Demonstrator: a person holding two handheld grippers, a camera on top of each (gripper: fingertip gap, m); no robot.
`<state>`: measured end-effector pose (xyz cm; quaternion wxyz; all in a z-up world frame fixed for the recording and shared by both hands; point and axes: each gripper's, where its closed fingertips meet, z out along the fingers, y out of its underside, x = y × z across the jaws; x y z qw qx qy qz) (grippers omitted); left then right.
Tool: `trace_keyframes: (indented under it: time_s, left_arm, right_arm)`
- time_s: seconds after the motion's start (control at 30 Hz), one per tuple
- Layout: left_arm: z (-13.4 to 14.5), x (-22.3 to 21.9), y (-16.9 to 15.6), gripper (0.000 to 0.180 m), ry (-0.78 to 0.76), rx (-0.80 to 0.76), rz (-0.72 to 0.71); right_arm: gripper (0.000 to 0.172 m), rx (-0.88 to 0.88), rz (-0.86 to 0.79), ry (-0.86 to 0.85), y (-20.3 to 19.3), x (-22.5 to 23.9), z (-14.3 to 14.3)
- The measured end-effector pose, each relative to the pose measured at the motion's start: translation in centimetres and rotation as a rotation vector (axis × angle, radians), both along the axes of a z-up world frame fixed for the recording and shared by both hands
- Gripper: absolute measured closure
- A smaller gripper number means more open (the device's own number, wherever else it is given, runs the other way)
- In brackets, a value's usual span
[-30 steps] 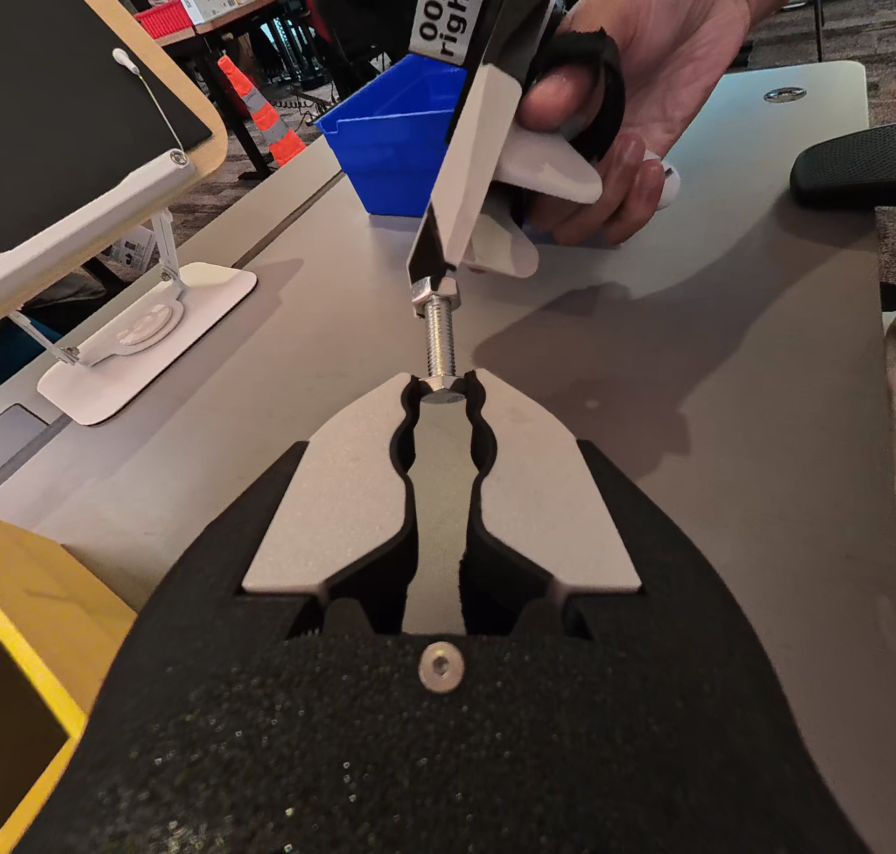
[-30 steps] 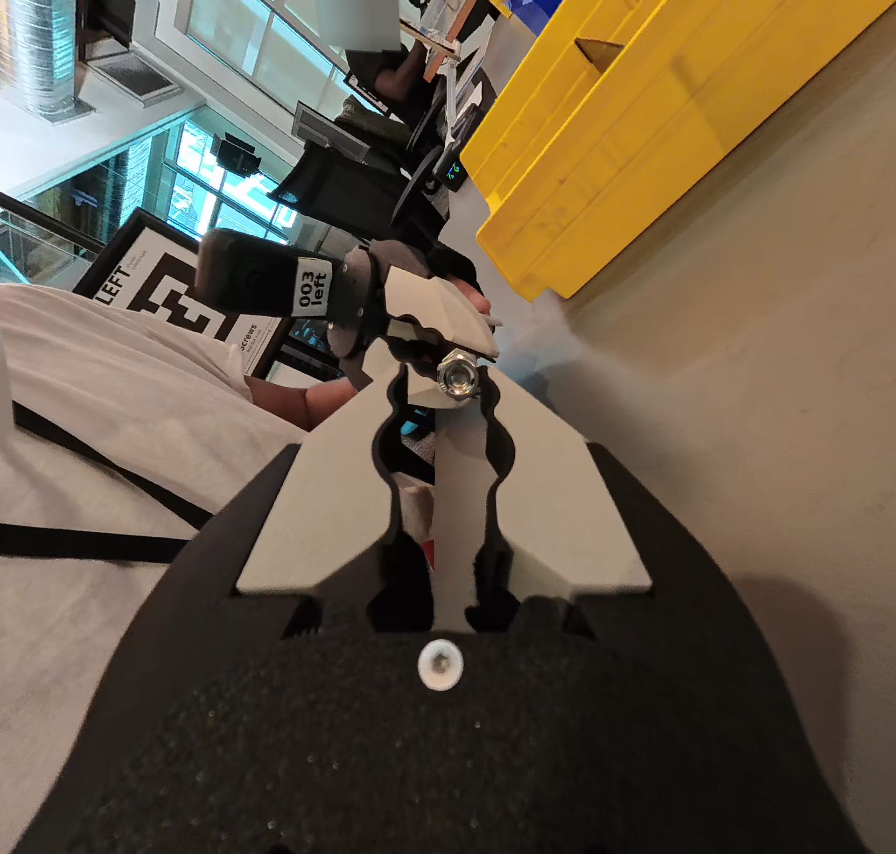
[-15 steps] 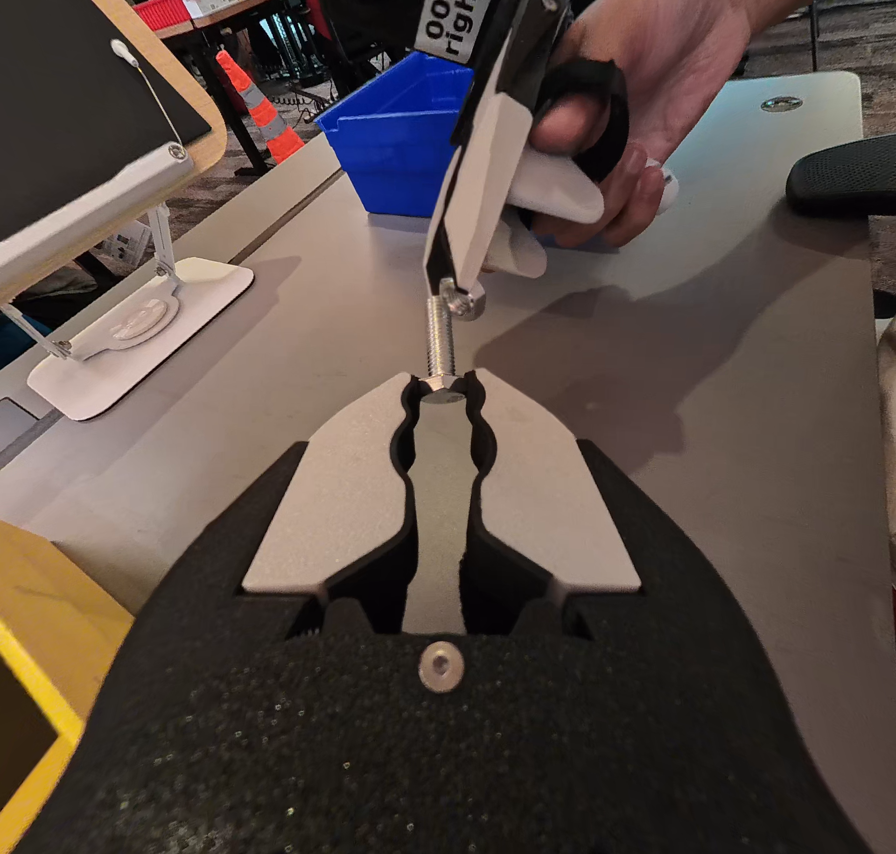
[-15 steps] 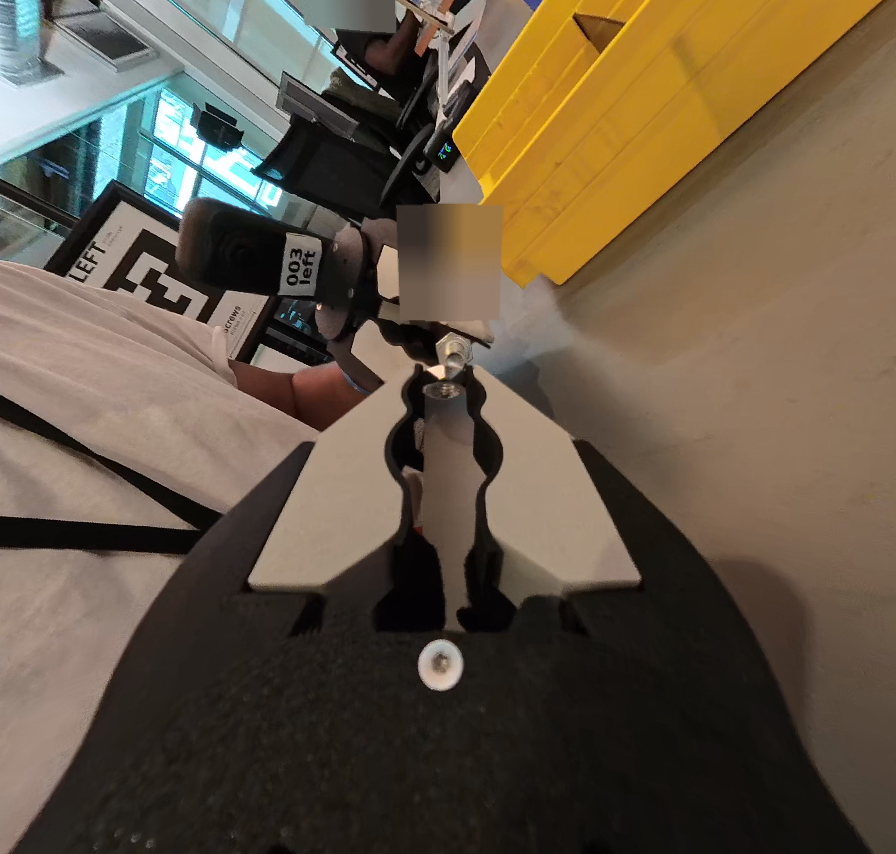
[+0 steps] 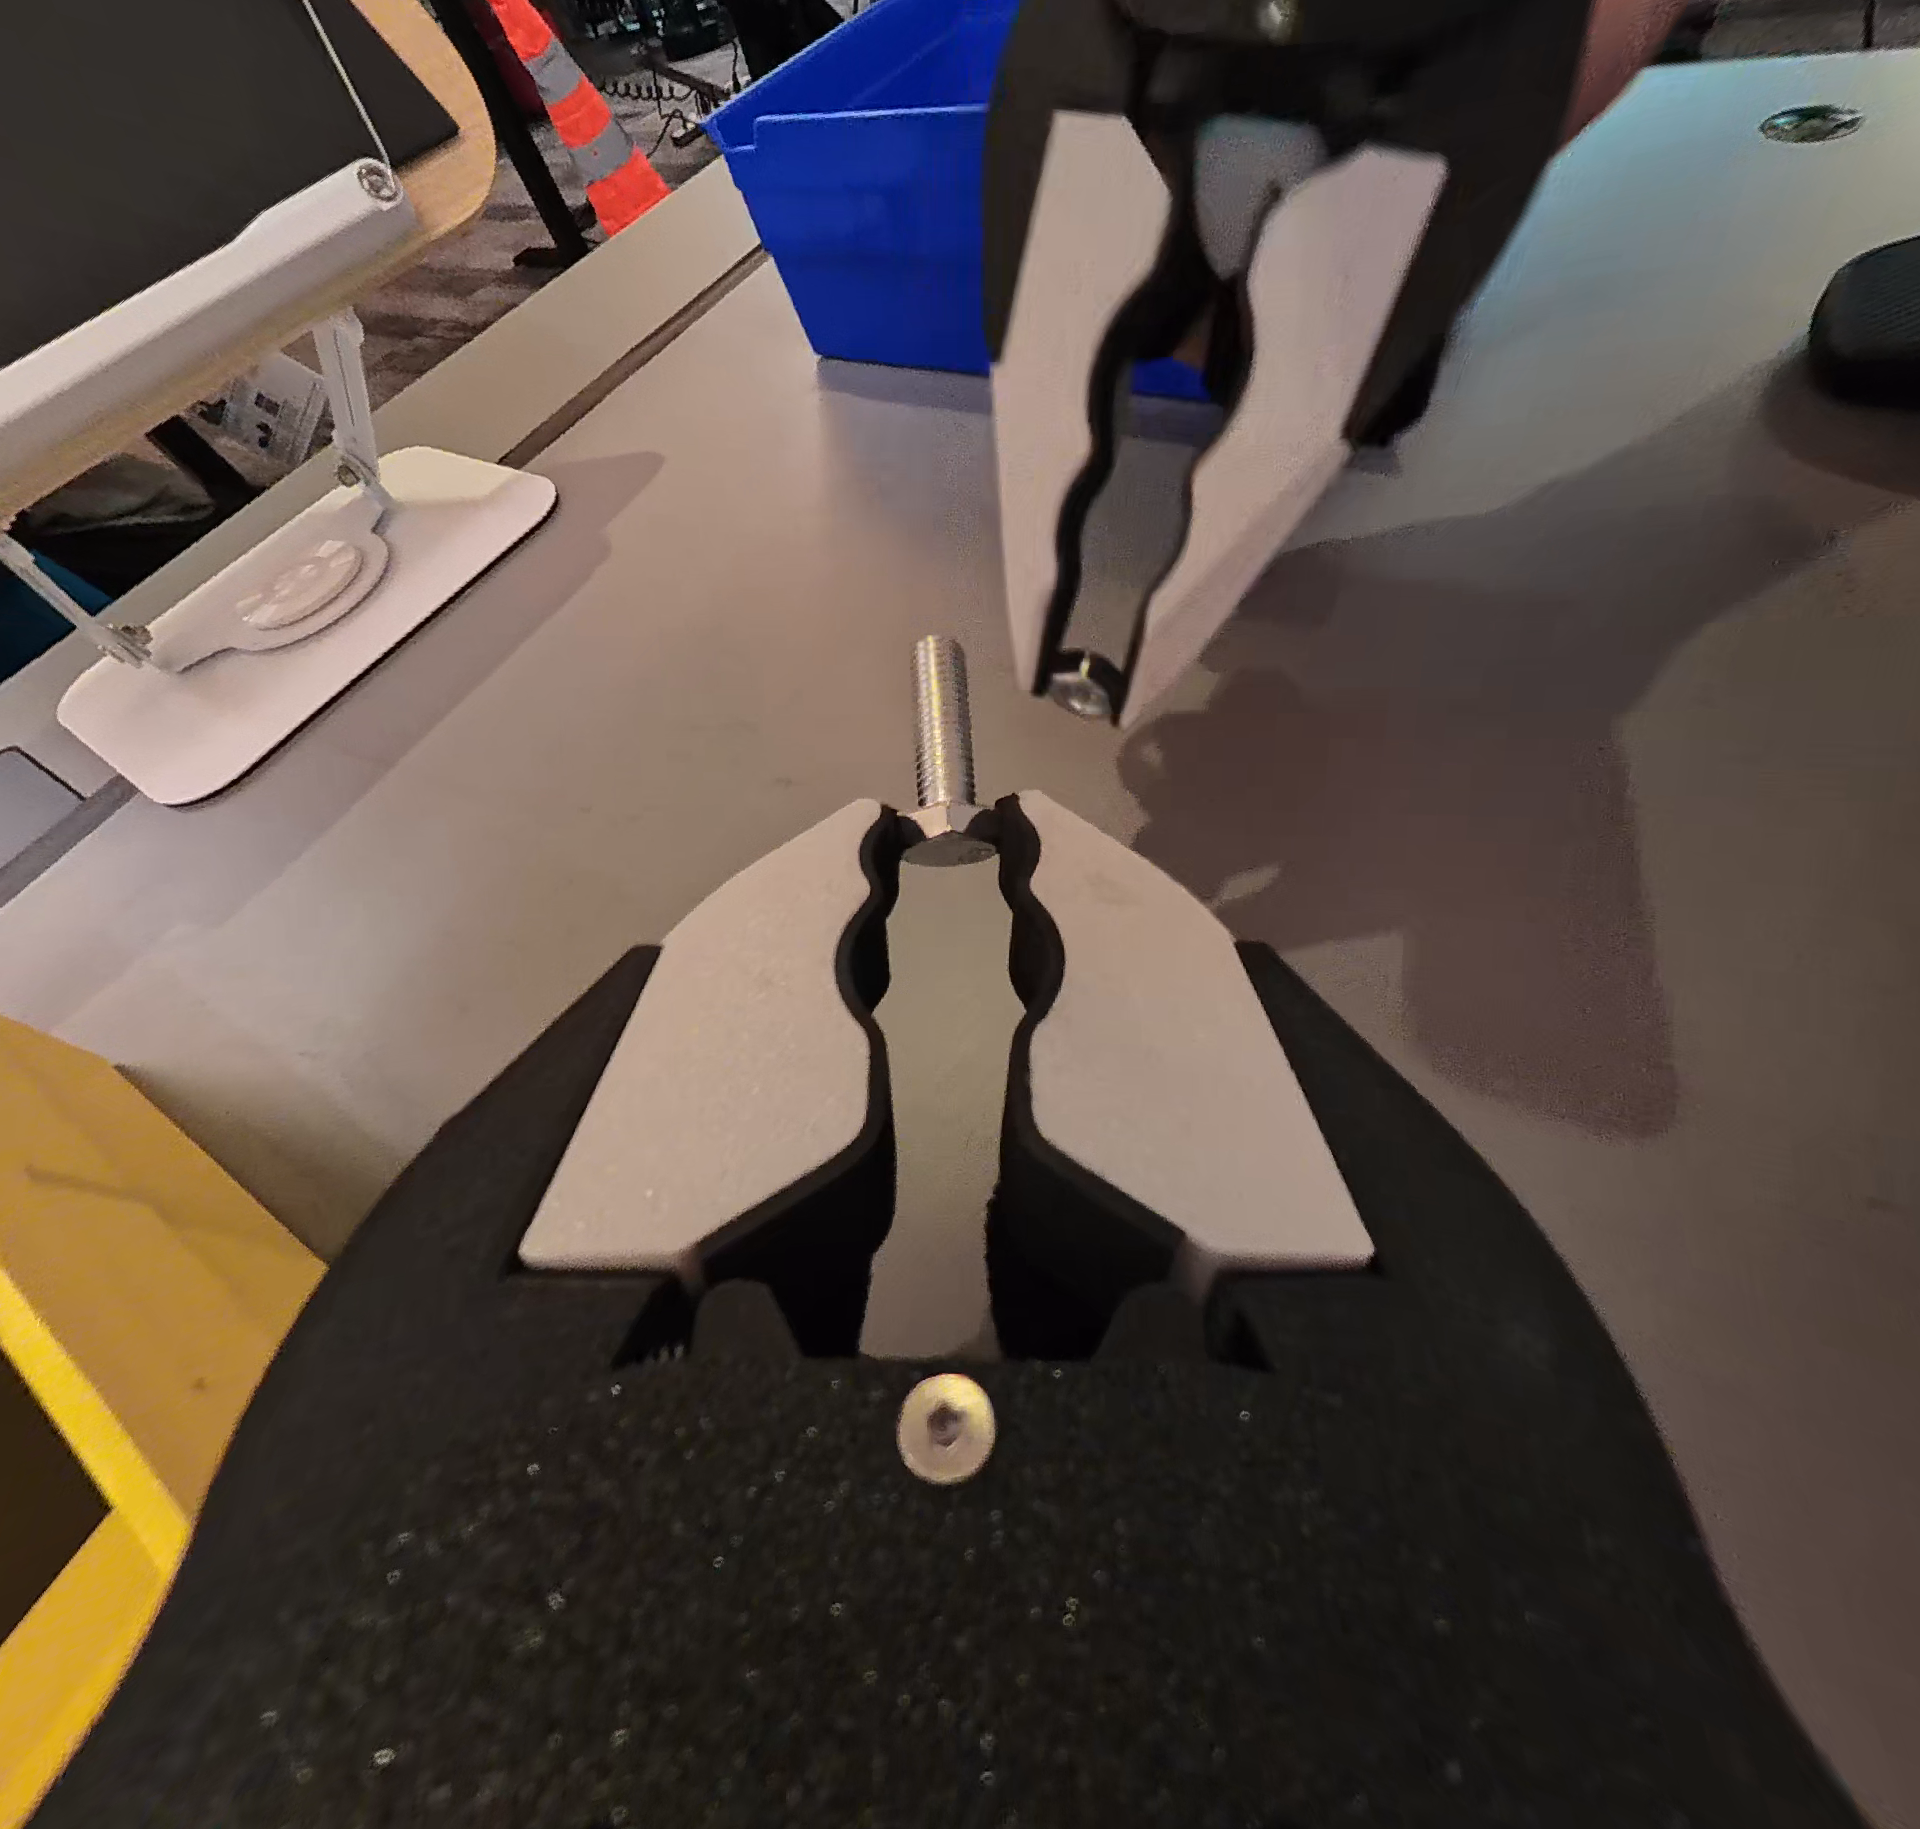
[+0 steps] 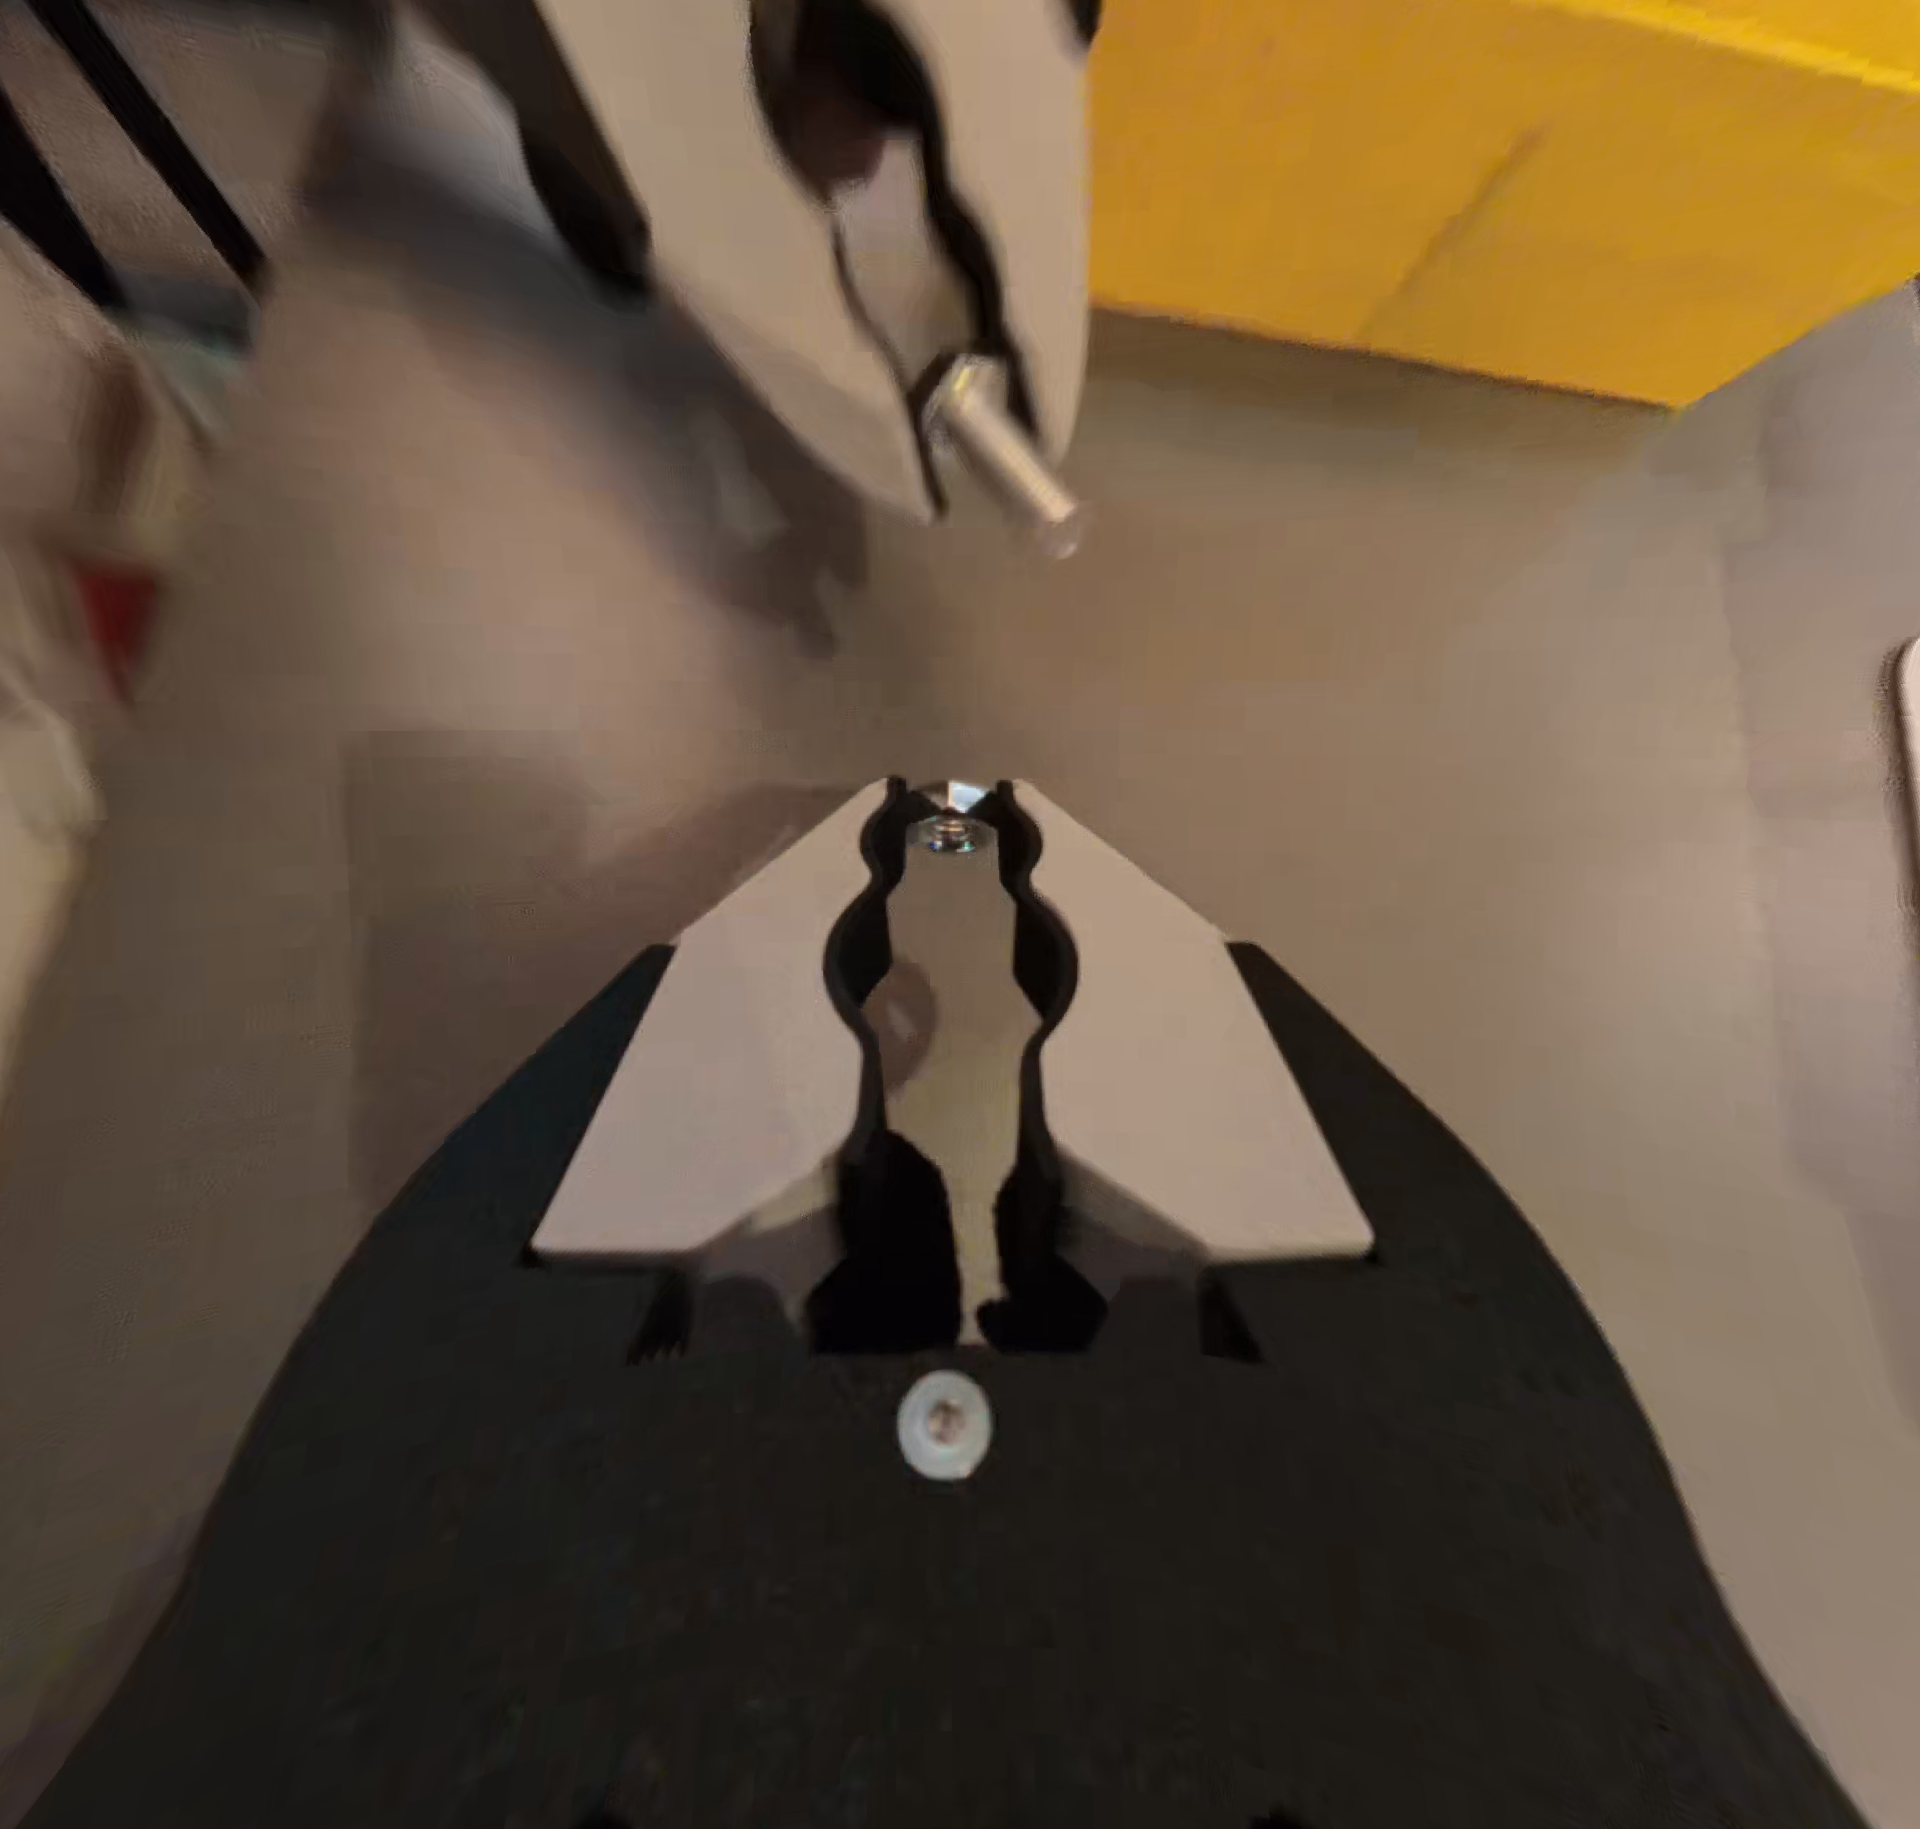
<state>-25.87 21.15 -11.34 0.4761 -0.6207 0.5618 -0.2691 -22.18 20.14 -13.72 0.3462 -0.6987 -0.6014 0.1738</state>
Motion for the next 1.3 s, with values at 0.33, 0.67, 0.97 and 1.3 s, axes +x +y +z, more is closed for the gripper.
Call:
trace_keyframes:
  time_s: [0.33,0.67,0.97,1.3]
  left_arm:
    - [-0.3,0.2,-0.2,0.162,0.008,-0.011,-0.006]
    - [-0.7,0.4,-0.5,0.162,0.030,-0.007,-0.019]
    - [-1.1,0.2,-0.2,0.162,0.045,-0.012,-0.010]
    - [-1.7,0.1,-0.4,0.162,0.076,-0.020,-0.019]
  right_arm:
    - [0.155,-0.130,-0.120,-0.032,-0.2,0.0,-4.3]
    - [0.155,-0.158,-0.139,0.114,-0.8,-0.1,-5.2]
    - [0.135,-0.144,-0.052,-0.156,-1.8,0.7,-3.5]
    - [0.141,-0.236,-0.143,-0.323,-1.9,1.3,-5.1]
